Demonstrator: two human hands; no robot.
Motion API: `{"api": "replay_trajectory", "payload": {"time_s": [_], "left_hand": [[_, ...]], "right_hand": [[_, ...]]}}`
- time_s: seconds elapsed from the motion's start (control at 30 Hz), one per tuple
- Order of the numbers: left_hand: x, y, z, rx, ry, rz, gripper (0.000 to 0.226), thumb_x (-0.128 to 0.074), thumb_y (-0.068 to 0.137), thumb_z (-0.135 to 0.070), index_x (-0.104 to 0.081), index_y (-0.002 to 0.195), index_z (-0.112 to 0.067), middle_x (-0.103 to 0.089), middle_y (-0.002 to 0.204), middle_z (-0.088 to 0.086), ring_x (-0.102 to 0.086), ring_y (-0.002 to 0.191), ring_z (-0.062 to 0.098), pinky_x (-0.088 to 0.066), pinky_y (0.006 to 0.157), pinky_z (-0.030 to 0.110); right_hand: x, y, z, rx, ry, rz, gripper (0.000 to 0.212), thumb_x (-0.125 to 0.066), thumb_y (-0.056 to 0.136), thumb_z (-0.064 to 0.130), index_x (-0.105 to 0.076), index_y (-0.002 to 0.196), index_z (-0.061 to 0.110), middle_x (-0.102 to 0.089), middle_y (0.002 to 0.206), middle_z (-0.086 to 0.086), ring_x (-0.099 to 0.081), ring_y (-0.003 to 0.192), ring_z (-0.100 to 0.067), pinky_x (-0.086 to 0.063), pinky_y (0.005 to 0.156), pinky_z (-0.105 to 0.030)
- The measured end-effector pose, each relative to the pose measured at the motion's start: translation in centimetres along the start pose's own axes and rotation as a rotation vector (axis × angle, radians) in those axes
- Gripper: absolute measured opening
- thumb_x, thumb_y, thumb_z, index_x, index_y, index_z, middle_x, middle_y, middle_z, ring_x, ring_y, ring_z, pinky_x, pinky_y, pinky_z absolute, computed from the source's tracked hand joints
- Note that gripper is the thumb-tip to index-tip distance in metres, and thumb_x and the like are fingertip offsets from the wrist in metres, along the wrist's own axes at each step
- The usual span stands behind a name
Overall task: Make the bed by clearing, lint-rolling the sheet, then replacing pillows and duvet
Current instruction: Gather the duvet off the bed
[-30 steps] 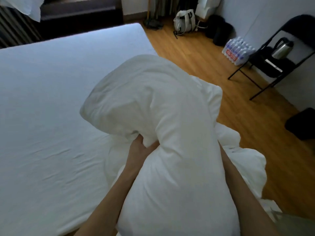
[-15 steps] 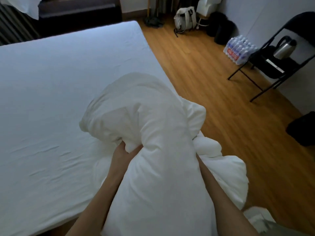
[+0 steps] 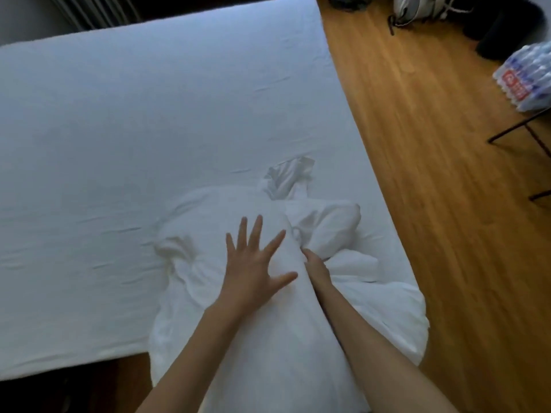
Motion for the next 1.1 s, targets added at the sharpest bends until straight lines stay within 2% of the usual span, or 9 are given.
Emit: {"api": "replay_trajectory", "payload": {"time_s": [0.13, 0.2, 0.3, 0.43, 0.6, 0.73, 0.87, 0.97, 1.1], "left_hand": [[-7.4, 3.6, 5.6, 0.149, 0.075, 0.314, 0.106, -0.003, 0.055, -0.086, -0.004, 0.152, -0.044, 0.008, 0.164, -0.002, 0.012, 0.149, 0.025, 0.004, 0.117, 0.055], [-9.4, 5.0, 7.4, 0.155, 0.05, 0.373, 0.106, -0.001, 0.054, -0.086, -0.002, 0.152, -0.044, 0.009, 0.164, -0.002, 0.012, 0.149, 0.024, 0.005, 0.117, 0.055], [-11.4, 7.8, 9.2, 0.143, 0.041, 0.427, 0.113, 0.002, 0.05, -0.091, -0.004, 0.153, -0.044, 0.008, 0.164, -0.002, 0.011, 0.15, 0.023, 0.008, 0.115, 0.057], [-12.7, 12.3, 14.7, 0.123, 0.062, 0.453, 0.135, 0.025, 0.033, -0.096, -0.008, 0.153, -0.043, 0.006, 0.164, -0.004, 0.009, 0.15, 0.023, 0.008, 0.115, 0.057], [-11.4, 15.4, 23.1, 0.059, 0.116, 0.398, 0.105, -0.008, 0.062, -0.085, -0.023, 0.153, -0.034, -0.004, 0.164, 0.005, -0.002, 0.15, 0.029, 0.004, 0.117, 0.048], [-9.9, 17.1, 28.1, 0.015, 0.178, 0.196, 0.085, -0.037, 0.073, -0.075, -0.055, 0.137, -0.022, -0.037, 0.152, 0.019, -0.031, 0.138, 0.048, -0.003, 0.116, 0.048], [-10.2, 19.5, 31.9, 0.291, 0.155, 0.183, 0.107, -0.034, 0.063, -0.087, -0.035, 0.15, -0.025, -0.02, 0.158, 0.024, -0.015, 0.144, 0.048, 0.018, 0.112, 0.05], [-11.6, 22.0, 35.2, 0.439, 0.109, 0.349, 0.113, -0.04, 0.066, -0.093, 0.002, 0.154, -0.036, 0.008, 0.161, 0.018, 0.004, 0.148, 0.04, 0.009, 0.114, 0.055], [-13.8, 26.1, 37.5, 0.412, -0.061, 0.539, 0.119, -0.062, 0.066, -0.08, 0.011, 0.152, -0.042, 0.015, 0.161, 0.016, 0.003, 0.149, 0.035, -0.01, 0.117, 0.055]], "right_hand": [[0.8, 1.1, 0.6, 0.007, 0.168, -0.074, 0.037, -0.055, 0.094, 0.037, -0.056, 0.128, 0.023, -0.054, 0.137, -0.002, -0.047, 0.129, -0.022, -0.036, 0.106, -0.033], [1.5, 1.2, 0.1, -0.017, 0.163, -0.072, 0.063, -0.062, 0.087, 0.048, -0.046, 0.14, 0.018, -0.044, 0.146, -0.001, -0.04, 0.135, -0.018, -0.031, 0.109, -0.029], [1.8, 1.6, 1.3, 0.034, -0.183, -0.09, 0.118, -0.053, 0.053, 0.084, -0.026, 0.151, 0.024, -0.03, 0.154, -0.002, -0.029, 0.14, -0.021, -0.027, 0.113, -0.032], [-0.2, 5.3, 3.7, 0.064, -0.485, -0.012, 0.147, -0.035, 0.029, 0.103, -0.006, 0.154, 0.03, -0.002, 0.161, -0.007, -0.012, 0.146, -0.028, -0.019, 0.117, -0.039], [-3.8, 9.7, 4.4, 0.004, -0.702, 0.075, 0.13, -0.063, 0.061, 0.08, 0.018, 0.15, 0.032, 0.01, 0.159, -0.014, -0.001, 0.146, -0.031, -0.011, 0.118, -0.041], [-5.1, 12.3, 3.8, -0.044, -0.715, 0.088, 0.14, -0.055, 0.049, 0.091, 0.025, 0.147, 0.031, 0.003, 0.157, -0.018, 0.0, 0.146, -0.032, -0.011, 0.118, -0.042], [-5.8, 14.5, 2.3, -0.052, -0.728, 0.031, 0.148, -0.018, 0.024, 0.105, 0.03, 0.144, 0.033, -0.01, 0.156, -0.018, -0.008, 0.145, -0.032, -0.015, 0.117, -0.041], [-6.0, 15.6, 1.5, -0.074, -0.694, -0.028, 0.147, -0.017, 0.023, 0.105, 0.033, 0.14, 0.031, -0.014, 0.156, -0.014, -0.013, 0.144, -0.029, -0.016, 0.117, -0.039], [-6.1, 16.7, 0.4, -0.073, -0.678, -0.076, 0.15, -0.029, 0.026, 0.104, 0.034, 0.14, 0.029, -0.007, 0.158, -0.007, -0.013, 0.144, -0.025, -0.019, 0.116, -0.034]]}}
Point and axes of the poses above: each hand's wrist, its own y-axis towards the middle knuckle, its own x-axis out of the back of the hand, z = x × y, the point moved 6 cm from there along y, towards the middle knuckle
